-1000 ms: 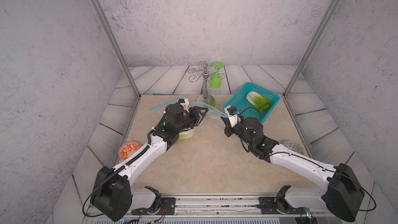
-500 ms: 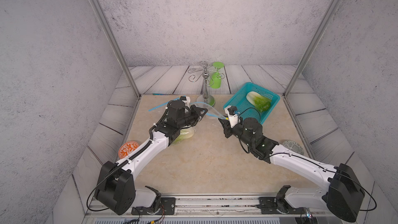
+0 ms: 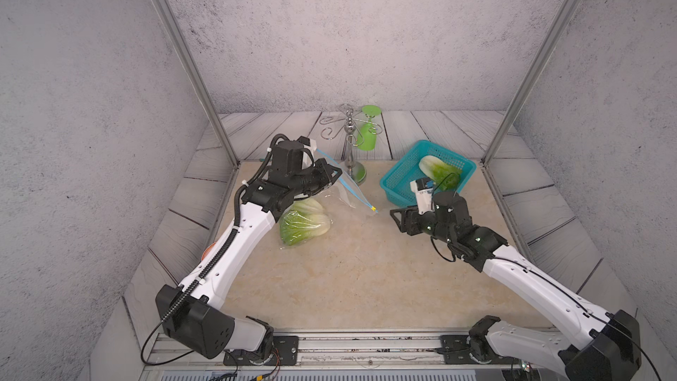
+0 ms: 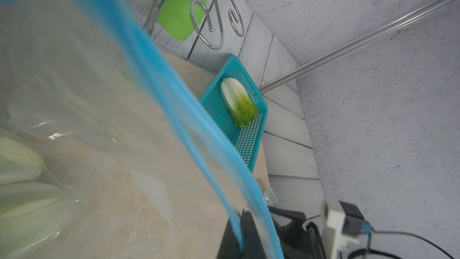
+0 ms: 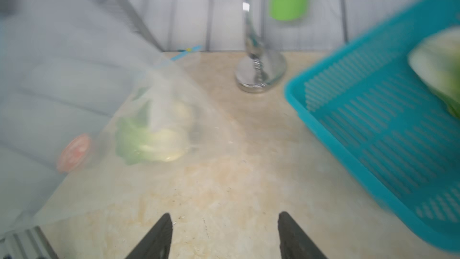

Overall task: Put the chinese cabbages into a zipper bag and zip it
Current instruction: Open the zipper of the food storage bag at the center of the board, then pick up the Chinese cabbage from the basket.

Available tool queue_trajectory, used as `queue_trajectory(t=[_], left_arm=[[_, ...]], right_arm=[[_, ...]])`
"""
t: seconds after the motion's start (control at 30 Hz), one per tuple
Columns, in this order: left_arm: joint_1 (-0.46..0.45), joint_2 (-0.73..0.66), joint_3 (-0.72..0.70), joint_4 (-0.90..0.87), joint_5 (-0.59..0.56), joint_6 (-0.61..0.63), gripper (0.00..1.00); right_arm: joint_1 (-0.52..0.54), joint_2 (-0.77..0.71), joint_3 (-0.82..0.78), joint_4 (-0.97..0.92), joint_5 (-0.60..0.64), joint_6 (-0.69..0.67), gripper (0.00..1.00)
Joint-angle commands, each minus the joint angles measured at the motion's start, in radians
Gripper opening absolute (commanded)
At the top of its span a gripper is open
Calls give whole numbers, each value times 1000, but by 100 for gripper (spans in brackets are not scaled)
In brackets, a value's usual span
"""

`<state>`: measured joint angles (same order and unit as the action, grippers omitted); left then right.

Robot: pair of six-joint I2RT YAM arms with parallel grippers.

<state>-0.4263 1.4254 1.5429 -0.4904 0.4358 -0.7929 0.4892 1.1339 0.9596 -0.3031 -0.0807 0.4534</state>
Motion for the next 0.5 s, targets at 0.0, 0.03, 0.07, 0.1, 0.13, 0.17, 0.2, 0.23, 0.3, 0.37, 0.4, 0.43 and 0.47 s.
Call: queue_trajectory(t=[0.0,0.03,0.07,0.1,0.13,0.17,0.2,0.23,0.3,0.37,0.4,0.43,0.47], left_arm=[[-31,66,167,-343,-13,245,0],[-51,92,226,-421,-27,295,0],[-72,117,277,-491,-43,337,0],[-90,134,313,-541,-60,366,0],[-112,154,346,-587,-76,399,0],[-135,171,375,-635,-89,427,0],[-155,184,396,-668,-103,445,0],[-179,200,418,-703,-112,471,0],[-220,223,440,-755,-120,511,0],[-246,242,425,-780,-122,541,0],[-251,246,406,-777,-129,546,0],[-253,244,380,-763,-137,547,0],[-255,240,348,-743,-135,547,0]], right_arm=[[-162,60,104,-199,-65,165,68],[-214,95,144,-216,-73,167,68],[-262,138,185,-225,-75,161,68],[-298,177,223,-232,-64,164,69],[-337,229,265,-241,-49,169,70],[-373,284,305,-242,-51,157,71],[-395,334,341,-239,-43,132,72],[-413,392,386,-243,-9,101,73],[-440,500,491,-258,37,37,77],[-461,608,625,-282,109,-38,82],[-469,655,684,-293,131,-70,84],[-479,711,756,-311,148,-101,86],[-484,765,824,-332,163,-132,88]])
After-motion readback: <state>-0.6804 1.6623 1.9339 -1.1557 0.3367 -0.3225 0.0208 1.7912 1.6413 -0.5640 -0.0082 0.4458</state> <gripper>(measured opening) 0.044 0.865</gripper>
